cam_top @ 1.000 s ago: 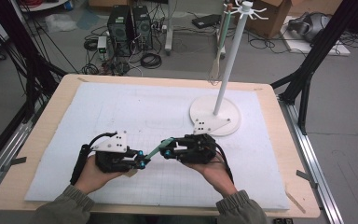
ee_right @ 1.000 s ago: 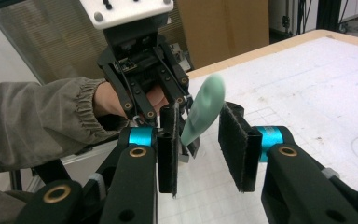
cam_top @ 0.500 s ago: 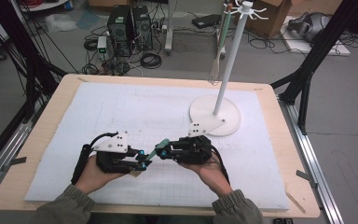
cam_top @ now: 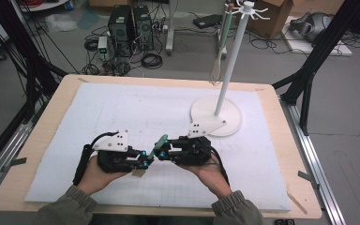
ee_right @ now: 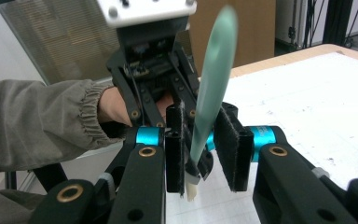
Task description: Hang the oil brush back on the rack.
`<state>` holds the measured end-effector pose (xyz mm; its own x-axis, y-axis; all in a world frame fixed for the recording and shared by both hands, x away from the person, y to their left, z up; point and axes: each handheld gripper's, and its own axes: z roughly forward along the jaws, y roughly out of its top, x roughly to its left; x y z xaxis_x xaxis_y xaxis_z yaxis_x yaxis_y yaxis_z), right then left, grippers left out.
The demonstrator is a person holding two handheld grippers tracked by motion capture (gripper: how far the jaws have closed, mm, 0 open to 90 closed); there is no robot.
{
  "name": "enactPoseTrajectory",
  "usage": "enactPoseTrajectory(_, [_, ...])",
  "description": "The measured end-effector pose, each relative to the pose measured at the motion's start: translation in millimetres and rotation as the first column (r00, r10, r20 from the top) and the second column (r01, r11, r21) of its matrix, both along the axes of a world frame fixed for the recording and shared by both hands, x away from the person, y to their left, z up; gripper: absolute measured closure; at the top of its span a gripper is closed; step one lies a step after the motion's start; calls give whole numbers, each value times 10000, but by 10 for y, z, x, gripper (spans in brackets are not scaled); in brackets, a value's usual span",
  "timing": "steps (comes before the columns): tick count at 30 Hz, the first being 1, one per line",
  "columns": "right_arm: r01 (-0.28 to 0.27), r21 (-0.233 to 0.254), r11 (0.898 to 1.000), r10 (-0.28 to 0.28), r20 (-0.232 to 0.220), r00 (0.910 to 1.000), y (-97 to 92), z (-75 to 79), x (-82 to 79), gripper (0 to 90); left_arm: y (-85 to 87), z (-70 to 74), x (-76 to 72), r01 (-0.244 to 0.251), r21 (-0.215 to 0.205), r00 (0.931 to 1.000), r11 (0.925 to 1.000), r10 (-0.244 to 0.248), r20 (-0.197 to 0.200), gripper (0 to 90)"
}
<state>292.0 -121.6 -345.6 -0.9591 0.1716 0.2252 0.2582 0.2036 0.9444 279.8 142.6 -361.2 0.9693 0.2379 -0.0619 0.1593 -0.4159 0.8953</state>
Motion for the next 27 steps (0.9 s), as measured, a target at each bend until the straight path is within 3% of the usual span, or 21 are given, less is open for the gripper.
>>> enactPoseTrajectory(6, [-93,97,9999,92,34,10000,29,-25,2,831,1,6,-17,60,81,9999,9999,-61,107,835])
enactPoseTrajectory(9, [-164,-81,9998,165,80,9998,25,-13,-2,835,1,3,-13,32,182,10000,9998,-33,91,767])
enactPoseTrajectory(12, [-177,-166,9997,178,43,9998,5,13,0,836,-19,-4,-13,89,229,9999,9997,-91,97,769])
enactPoseTrajectory(15, [-135,-322,9994,141,171,9998,1,42,-7,835,-49,-8,-16,202,247,9997,9995,-205,126,835])
enactPoseTrajectory(22, [187,92,9998,-190,327,9993,-9,37,-26,774,-72,6,-2,-67,-310,10000,9995,67,-2,843])
enactPoseTrajectory(27, [425,148,9990,-433,585,9973,17,-7,-46,802,-75,29,11,-203,-782,9998,9967,199,-61,842])
